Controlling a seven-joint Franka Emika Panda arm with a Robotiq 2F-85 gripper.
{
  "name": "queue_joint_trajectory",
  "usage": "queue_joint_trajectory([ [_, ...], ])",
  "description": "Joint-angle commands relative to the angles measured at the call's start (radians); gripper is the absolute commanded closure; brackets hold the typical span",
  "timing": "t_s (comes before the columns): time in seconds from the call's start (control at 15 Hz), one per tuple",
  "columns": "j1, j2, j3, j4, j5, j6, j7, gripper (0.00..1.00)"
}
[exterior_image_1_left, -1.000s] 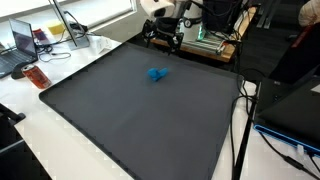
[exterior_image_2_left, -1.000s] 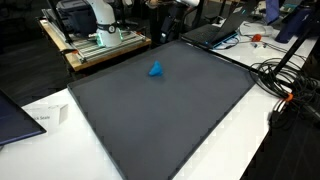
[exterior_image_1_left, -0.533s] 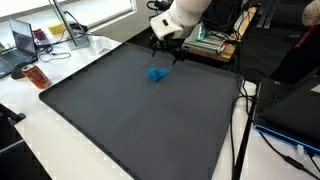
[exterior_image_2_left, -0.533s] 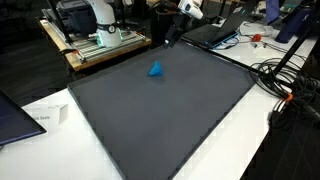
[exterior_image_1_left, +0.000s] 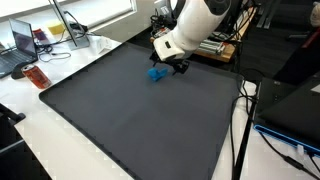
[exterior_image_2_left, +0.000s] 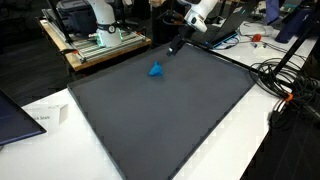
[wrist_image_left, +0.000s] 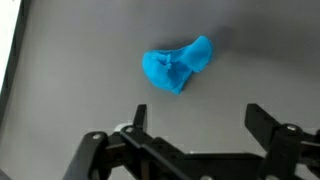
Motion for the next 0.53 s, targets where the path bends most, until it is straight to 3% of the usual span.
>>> queue_joint_trajectory([
  [0.0,0.053,0.11,-0.031,0.119,-0.022,-0.094,0.021,0.0],
  [0.47,0.107,0.286,-0.061,0.312,-0.013,-0.271,-0.008,0.0],
])
